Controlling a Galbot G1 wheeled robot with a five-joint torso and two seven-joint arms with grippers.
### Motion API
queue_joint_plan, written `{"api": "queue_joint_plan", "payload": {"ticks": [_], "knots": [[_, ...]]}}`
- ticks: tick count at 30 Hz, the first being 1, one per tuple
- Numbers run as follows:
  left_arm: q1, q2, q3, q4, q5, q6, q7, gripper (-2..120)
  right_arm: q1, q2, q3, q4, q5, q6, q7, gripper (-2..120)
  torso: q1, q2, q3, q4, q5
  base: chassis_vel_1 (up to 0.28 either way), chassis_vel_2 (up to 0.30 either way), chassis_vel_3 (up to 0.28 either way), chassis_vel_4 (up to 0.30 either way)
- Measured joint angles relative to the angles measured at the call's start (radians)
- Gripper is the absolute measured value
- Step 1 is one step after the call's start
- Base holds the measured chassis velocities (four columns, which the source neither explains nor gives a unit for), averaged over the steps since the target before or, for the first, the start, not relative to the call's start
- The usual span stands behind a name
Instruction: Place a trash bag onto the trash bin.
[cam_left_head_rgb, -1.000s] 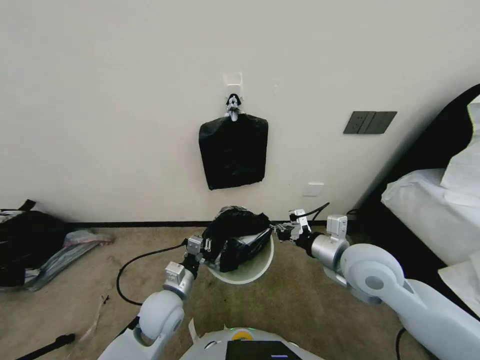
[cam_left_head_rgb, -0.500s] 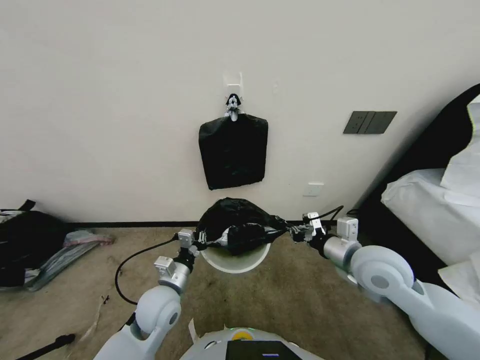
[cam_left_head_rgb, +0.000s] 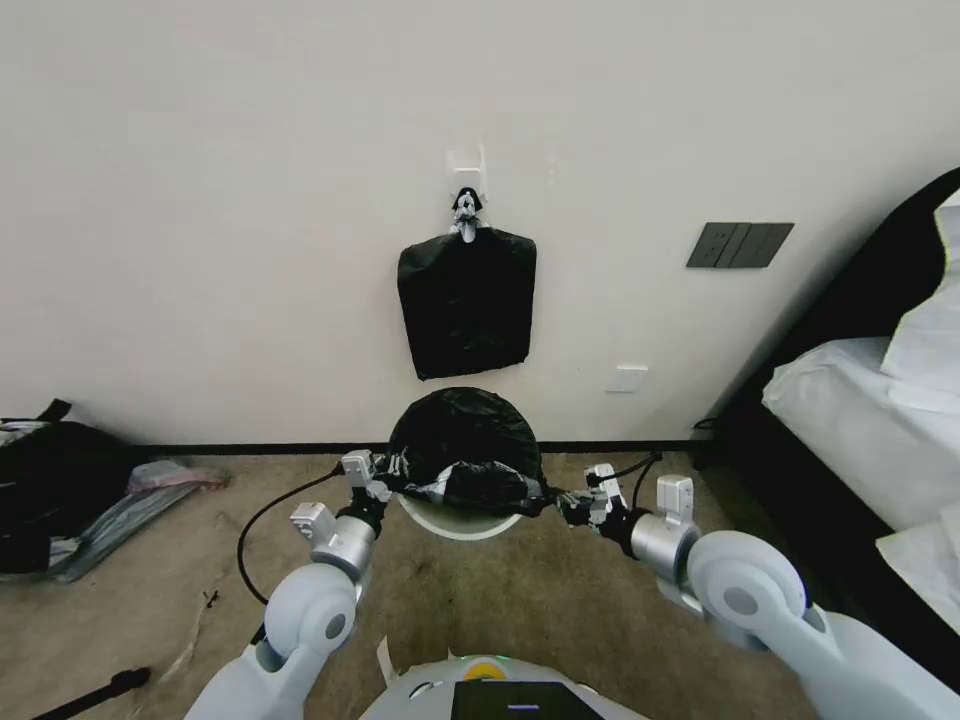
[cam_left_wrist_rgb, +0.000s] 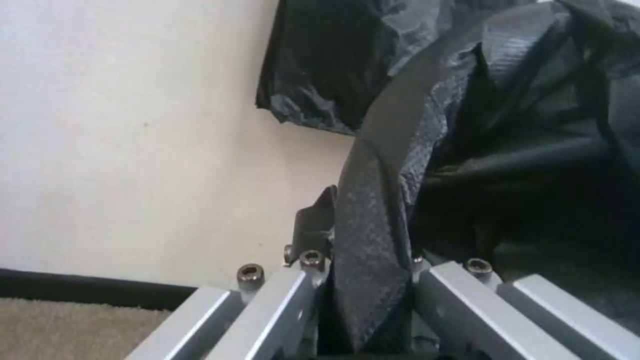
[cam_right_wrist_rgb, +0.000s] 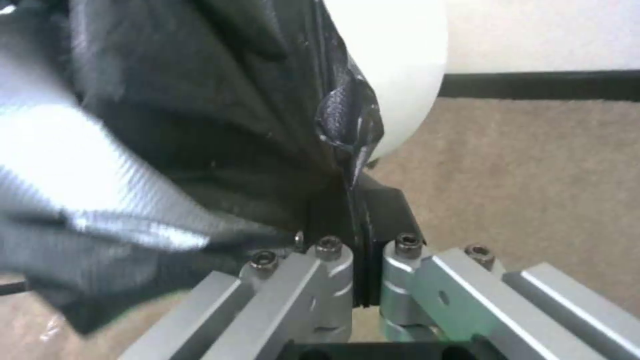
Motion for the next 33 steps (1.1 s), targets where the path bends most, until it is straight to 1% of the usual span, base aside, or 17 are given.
{"api": "queue_joint_plan", "payload": {"ticks": [6,7,8,9,10,12,13,16,18,20,22,24,25,26,29,31,33], "knots": [[-0.004,-0.007,0.002,0.007,-0.018,0.019,-0.015,1,-0.023,0.043,-0.004,0.005,-0.055,0.032,0.002,0,0.000,0.000,0.000,0.0000,0.0001,0.000,0.000,0.000,0.000],[-0.004,-0.007,0.002,0.010,-0.018,0.022,-0.017,1,-0.024,0.049,-0.002,0.008,-0.065,0.043,0.011,3,0.000,0.000,0.000,0.0001,0.0001,0.000,0.000,0.000,0.000],[-0.006,-0.005,0.001,0.015,-0.017,0.023,-0.019,1,-0.029,0.054,0.008,0.013,-0.080,0.062,0.025,10,0.000,0.000,0.000,0.0002,0.0001,0.000,0.000,0.000,0.000],[-0.006,-0.005,0.001,0.015,-0.017,0.023,-0.019,1,-0.029,0.054,0.008,0.013,-0.080,0.062,0.025,10,0.000,0.000,0.000,0.0002,0.0001,0.000,0.000,0.000,0.000],[-0.008,-0.004,-0.001,0.020,-0.016,0.026,-0.021,1,-0.036,0.057,0.021,0.017,-0.090,0.073,0.032,14,0.000,0.000,0.000,0.0001,0.0000,0.000,0.000,0.000,0.000],[-0.014,0.000,-0.007,0.032,-0.015,0.038,-0.032,1,-0.060,0.063,0.055,0.028,-0.120,0.096,0.043,25,0.000,0.000,0.000,0.0000,0.0000,0.000,0.000,0.000,0.000],[-0.014,0.000,-0.007,0.032,-0.015,0.038,-0.032,1,-0.060,0.063,0.055,0.028,-0.120,0.096,0.043,25,0.000,0.000,0.000,0.0000,0.0000,0.000,0.000,0.000,0.000],[-0.023,0.007,-0.010,0.047,-0.016,0.044,-0.039,1,-0.093,0.073,0.106,0.054,-0.156,0.109,0.063,39,0.000,0.000,0.000,0.0000,0.0000,0.000,0.000,0.000,0.000],[-0.027,0.008,-0.010,0.052,-0.016,0.045,-0.042,1,-0.100,0.075,0.120,0.063,-0.165,0.111,0.070,41,0.000,0.000,0.000,0.0000,0.0001,0.000,0.000,0.000,0.000],[-0.036,0.010,-0.009,0.060,-0.016,0.050,-0.046,1,-0.123,0.072,0.161,0.095,-0.195,0.116,0.069,52,0.000,0.000,0.000,0.0000,0.0001,0.000,0.000,0.000,0.000],[-0.042,0.014,-0.005,0.067,-0.011,0.055,-0.048,1,-0.136,0.058,0.189,0.133,-0.206,0.116,0.040,62,0.000,0.000,0.000,-0.0002,-0.0001,0.000,0.000,0.000,0.000],[-0.045,0.017,-0.002,0.068,-0.005,0.058,-0.048,1,-0.136,0.051,0.194,0.141,-0.208,0.115,0.023,64,0.000,0.000,0.000,-0.0002,-0.0004,0.000,0.000,0.000,0.000],[-0.047,0.022,0.003,0.070,0.010,0.064,-0.048,1,-0.125,0.039,0.190,0.145,-0.214,0.110,-0.005,70,0.000,0.000,0.000,-0.0003,0.0000,0.000,0.000,0.000,0.000],[-0.047,0.022,0.003,0.070,0.010,0.064,-0.048,1,-0.125,0.039,0.190,0.145,-0.214,0.110,-0.005,70,0.000,0.000,0.000,-0.0003,0.0000,0.000,0.000,0.000,0.000],[-0.047,0.035,0.019,0.069,0.053,0.076,-0.026,1,-0.056,-0.005,0.139,0.148,-0.192,0.066,-0.096,86,0.000,0.000,0.000,0.0002,0.0000,0.000,0.000,0.000,0.000],[-0.042,0.039,0.022,0.063,0.071,0.077,-0.014,1,-0.035,-0.017,0.121,0.148,-0.160,0.042,-0.112,89,0.000,0.000,0.000,0.0001,0.0001,0.000,0.000,0.000,0.000],[-0.022,0.048,0.030,0.047,0.117,0.077,0.013,1,0.012,-0.043,0.090,0.148,-0.095,0.000,-0.140,97,0.000,0.000,0.000,0.0001,0.0001,0.000,0.000,0.000,0.000]]}}
